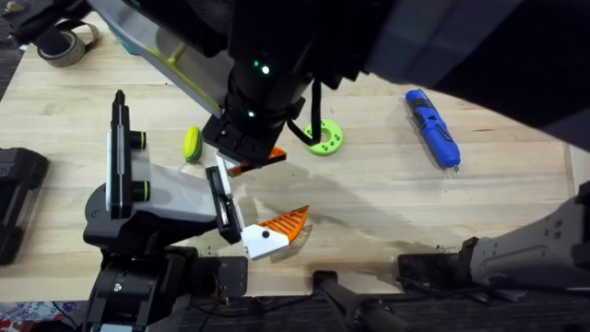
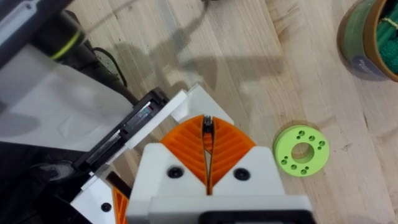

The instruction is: Pick up the gripper from the table and insert it into the empty holder that is missing its gripper. Then pick up a screw, insert it into the mounting hole, and use the screwdriver to tighten it. Finally, clean up the table by picking up the vegetable and placing it into the bucket.

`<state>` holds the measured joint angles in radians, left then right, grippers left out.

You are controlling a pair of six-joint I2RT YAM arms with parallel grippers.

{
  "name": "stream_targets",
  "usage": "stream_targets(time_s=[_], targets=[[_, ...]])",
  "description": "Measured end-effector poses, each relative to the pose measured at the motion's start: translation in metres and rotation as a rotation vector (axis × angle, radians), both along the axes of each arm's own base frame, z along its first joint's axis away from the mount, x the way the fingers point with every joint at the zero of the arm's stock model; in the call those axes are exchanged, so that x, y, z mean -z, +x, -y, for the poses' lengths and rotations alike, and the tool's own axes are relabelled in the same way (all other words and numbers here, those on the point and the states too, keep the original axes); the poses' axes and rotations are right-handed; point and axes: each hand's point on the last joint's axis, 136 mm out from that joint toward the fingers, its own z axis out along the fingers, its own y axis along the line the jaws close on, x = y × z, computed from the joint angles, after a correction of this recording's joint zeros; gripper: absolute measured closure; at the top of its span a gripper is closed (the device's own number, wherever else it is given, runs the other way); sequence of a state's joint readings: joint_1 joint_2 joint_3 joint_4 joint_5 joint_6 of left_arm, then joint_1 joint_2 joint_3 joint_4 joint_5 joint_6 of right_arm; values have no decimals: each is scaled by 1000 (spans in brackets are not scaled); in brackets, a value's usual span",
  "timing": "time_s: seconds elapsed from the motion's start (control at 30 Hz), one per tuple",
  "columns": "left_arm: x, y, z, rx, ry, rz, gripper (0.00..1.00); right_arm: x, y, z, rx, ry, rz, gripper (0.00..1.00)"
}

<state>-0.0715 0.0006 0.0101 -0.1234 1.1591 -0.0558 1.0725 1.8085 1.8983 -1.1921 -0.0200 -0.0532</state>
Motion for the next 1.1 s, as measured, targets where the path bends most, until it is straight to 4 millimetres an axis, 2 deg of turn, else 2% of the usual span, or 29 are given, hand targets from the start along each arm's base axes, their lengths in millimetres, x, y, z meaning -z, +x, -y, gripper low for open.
stream_targets(time_s=[0.37,0.63,1.1], targets=[[0,0,0,0,-2,-3,15,-1,0,1,0,-2,-1,988],[0,0,0,0,-2,-3,14,-22,0,0,0,36,20,988],[0,0,0,0,-2,-3,15,-24,-22,1,-117,30,-11,988]])
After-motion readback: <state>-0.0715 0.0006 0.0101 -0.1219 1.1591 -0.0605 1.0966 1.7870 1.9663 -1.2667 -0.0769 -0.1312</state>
